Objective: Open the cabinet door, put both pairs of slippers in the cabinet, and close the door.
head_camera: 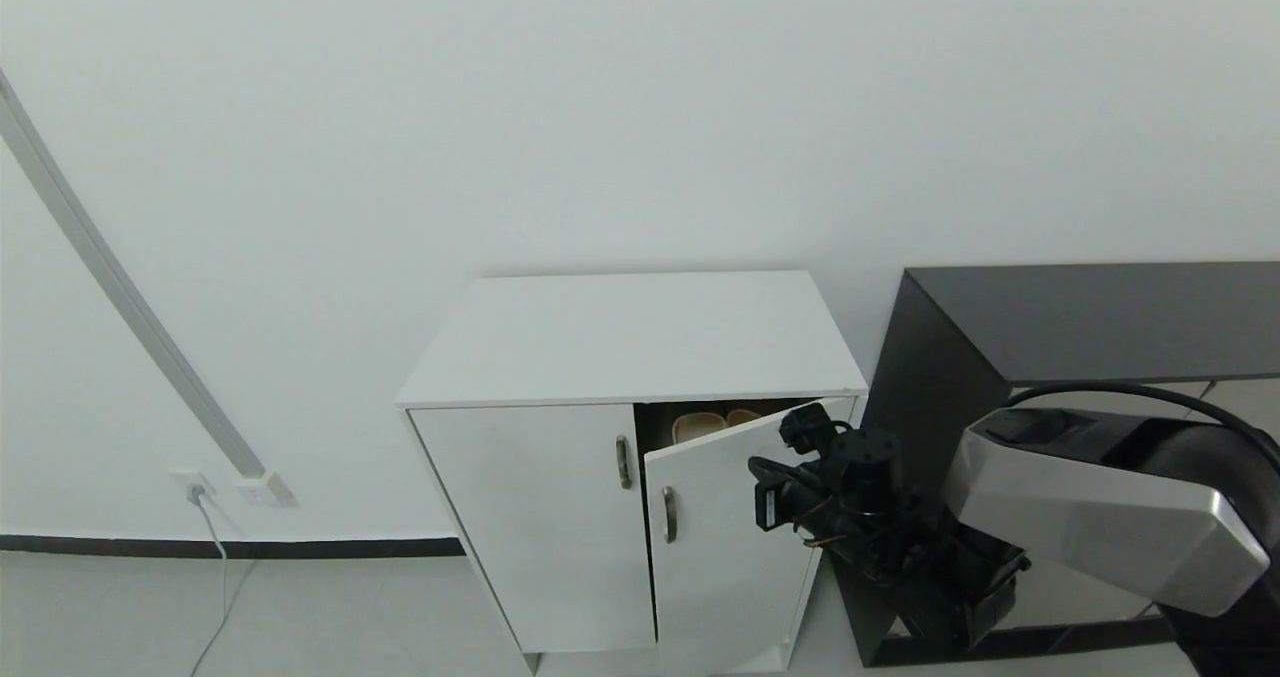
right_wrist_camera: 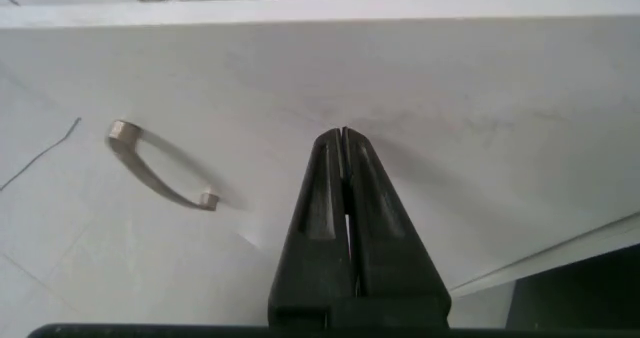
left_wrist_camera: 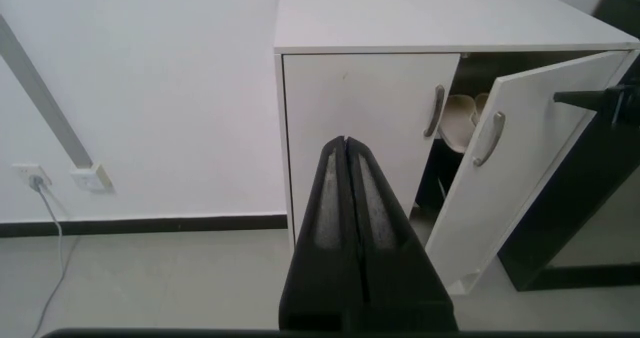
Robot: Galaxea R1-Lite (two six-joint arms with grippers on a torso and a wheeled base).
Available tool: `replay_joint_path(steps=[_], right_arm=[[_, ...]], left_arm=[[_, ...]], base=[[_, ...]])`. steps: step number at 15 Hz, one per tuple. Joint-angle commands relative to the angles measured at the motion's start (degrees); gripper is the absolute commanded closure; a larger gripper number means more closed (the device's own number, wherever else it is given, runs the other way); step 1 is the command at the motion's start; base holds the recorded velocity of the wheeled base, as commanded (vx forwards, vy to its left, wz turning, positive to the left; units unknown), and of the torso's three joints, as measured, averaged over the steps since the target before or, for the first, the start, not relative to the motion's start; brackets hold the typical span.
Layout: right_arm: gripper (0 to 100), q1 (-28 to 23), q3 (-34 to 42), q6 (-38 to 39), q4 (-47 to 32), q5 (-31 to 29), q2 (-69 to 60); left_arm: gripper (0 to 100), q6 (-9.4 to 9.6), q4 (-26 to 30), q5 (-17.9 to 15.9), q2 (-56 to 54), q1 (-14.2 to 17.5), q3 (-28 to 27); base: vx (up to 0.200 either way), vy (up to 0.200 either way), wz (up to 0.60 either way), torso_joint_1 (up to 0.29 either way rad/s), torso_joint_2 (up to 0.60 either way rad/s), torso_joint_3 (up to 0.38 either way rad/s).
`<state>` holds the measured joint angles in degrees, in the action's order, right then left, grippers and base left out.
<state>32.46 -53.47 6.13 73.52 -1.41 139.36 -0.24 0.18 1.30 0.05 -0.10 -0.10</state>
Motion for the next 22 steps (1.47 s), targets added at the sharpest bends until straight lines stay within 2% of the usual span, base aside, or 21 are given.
replay_joint_path(steps=[1,14,22], right_arm=[[100,-0.21,-1.55,0.02,-0.57,0.01,0.30],[100,-1.88,-12.80,0.02,-9.19,-0.17,2.40],[100,-2.76,-13.86,-0.07,-9.27,-0.26,2.76]], left_arm=[[100,-0.02,-0.01,0.01,0.04,0.01,0.01],[100,-0.02,-0.01,0.01,0.04,0.01,0.01],[100,-0.02,-0.01,0.01,0.04,0.01,0.01]], base=[[0.000,0.000,0.00,0.000,0.00,0.000],[0.000,0.000,0.00,0.000,0.00,0.000],[0.000,0.000,0.00,0.000,0.00,0.000]])
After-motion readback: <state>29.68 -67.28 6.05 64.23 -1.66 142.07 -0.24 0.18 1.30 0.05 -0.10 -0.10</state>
